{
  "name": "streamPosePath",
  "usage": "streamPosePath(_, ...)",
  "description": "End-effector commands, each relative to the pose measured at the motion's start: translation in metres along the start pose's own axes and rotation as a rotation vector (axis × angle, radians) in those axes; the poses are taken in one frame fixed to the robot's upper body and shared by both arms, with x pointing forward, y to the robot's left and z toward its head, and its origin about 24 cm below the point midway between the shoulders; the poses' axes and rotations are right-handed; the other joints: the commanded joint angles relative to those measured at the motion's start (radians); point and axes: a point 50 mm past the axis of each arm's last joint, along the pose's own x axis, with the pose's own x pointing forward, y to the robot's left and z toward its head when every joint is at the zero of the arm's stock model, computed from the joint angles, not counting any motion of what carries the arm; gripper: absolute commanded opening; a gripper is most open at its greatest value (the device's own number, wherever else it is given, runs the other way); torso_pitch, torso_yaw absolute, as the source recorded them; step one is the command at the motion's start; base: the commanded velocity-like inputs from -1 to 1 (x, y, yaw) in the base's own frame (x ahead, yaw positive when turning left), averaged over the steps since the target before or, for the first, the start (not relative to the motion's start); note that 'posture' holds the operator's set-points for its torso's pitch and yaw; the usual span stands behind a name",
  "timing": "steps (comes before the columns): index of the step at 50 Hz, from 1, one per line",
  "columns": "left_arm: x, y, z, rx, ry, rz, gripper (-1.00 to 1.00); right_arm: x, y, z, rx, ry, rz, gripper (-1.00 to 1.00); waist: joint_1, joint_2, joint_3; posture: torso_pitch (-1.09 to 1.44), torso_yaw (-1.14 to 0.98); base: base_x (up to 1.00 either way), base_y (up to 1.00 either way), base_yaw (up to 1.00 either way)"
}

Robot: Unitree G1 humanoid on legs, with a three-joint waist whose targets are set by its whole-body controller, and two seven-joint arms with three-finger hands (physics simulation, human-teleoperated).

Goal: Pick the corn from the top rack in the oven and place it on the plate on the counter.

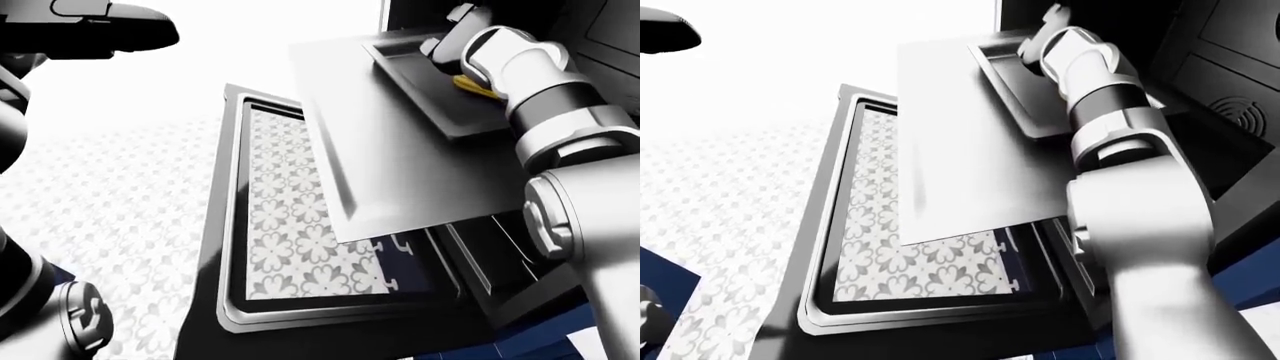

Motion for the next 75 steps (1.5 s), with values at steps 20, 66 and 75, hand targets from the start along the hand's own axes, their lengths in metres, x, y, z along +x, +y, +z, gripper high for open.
streamPosePath(20,-0.006,0.004,0.023,0.003,-0.086,0.021,1.0,-0.004,-0.008,-0.014,0.038,0.06,-0.039,1.0,0.001,-0.001,-0.032,0.0,0.0,0.0,0.0,0.0)
streamPosePath(66,-0.011,0.005,0.03,0.011,-0.104,0.021,1.0,-0.002,-0.013,-0.005,0.055,0.021,-0.114,-0.01,-0.001,0.0,-0.033,0.0,0.0,0.0,0.0,0.0)
streamPosePath(75,-0.012,0.005,0.029,0.015,-0.103,0.02,1.0,-0.005,-0.024,-0.004,0.071,-0.002,-0.199,-0.45,0.005,-0.002,-0.036,0.0,0.0,0.0,0.0,0.0)
